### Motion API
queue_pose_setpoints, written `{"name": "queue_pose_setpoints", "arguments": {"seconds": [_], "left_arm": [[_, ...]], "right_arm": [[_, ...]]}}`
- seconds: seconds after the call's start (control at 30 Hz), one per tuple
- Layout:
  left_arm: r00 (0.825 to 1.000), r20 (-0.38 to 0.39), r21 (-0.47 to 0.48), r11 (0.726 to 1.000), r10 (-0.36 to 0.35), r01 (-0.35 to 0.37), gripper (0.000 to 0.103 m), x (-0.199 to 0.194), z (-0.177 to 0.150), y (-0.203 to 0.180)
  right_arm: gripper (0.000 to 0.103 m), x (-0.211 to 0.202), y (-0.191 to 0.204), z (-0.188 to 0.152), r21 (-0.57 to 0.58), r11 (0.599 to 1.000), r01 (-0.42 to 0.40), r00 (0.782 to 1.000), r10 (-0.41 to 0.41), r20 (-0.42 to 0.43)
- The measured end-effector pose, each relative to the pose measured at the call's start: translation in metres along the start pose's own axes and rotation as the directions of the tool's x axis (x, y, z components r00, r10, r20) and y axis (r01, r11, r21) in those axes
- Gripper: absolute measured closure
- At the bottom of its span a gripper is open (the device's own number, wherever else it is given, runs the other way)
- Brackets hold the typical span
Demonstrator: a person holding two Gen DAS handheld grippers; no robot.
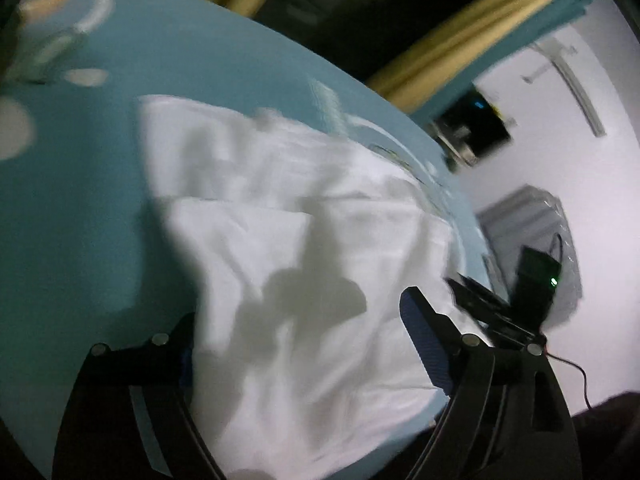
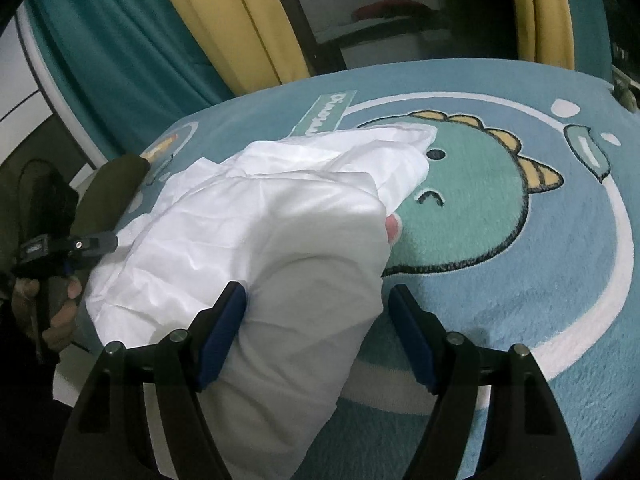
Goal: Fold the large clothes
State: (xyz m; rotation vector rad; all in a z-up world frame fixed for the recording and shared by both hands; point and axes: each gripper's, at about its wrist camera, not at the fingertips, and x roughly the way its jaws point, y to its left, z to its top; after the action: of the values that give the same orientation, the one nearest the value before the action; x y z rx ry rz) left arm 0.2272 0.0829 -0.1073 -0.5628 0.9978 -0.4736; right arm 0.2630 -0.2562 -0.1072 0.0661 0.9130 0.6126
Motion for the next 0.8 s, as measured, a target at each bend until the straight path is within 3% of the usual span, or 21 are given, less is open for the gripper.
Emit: {"name": "queue_pose_setpoints", "arguments": {"seconds": [0.13,0.3,0.4,0.63,0.73,0.77,0.8], "left_arm": [[0.998,-0.050,0.031,0.998,-0.048,0.050,0.016,0.027,0.001,-0.025],[0.995,-0.049,0.131,0.988,0.085,-0.078,0.016,0.035,-0.002,-0.048],[0.990,-0.046,0.178,0.977,0.131,-0.120,0.016,0.036,-0.003,-0.053],[0.955,0.023,0.320,0.903,0.296,-0.287,0.016,0.055,-0.016,-0.085],[0.947,0.041,0.341,0.886,0.319,-0.314,0.016,0.050,-0.017,-0.080],[0.947,0.044,0.341,0.886,0.319,-0.314,0.019,0.049,-0.016,-0.078],[0.949,0.048,0.345,0.887,0.311,-0.308,0.028,0.048,-0.015,-0.079]], "right_arm": [[0.029,0.003,0.003,0.002,-0.011,1.000,0.008,1.000,-0.008,-0.003],[0.030,0.000,0.000,0.005,0.006,1.000,0.005,1.000,-0.005,-0.018],[0.030,-0.003,-0.002,0.005,0.021,1.000,0.009,1.000,-0.008,-0.013],[0.030,-0.004,-0.009,0.001,0.062,0.998,-0.025,1.000,0.025,0.007],[0.029,-0.004,-0.007,0.000,0.071,0.997,-0.030,0.999,0.029,0.028],[0.032,-0.003,-0.005,-0.001,0.066,0.997,-0.028,0.999,0.026,0.032],[0.034,-0.001,-0.002,0.000,0.062,0.998,-0.029,0.999,0.027,0.033]]}}
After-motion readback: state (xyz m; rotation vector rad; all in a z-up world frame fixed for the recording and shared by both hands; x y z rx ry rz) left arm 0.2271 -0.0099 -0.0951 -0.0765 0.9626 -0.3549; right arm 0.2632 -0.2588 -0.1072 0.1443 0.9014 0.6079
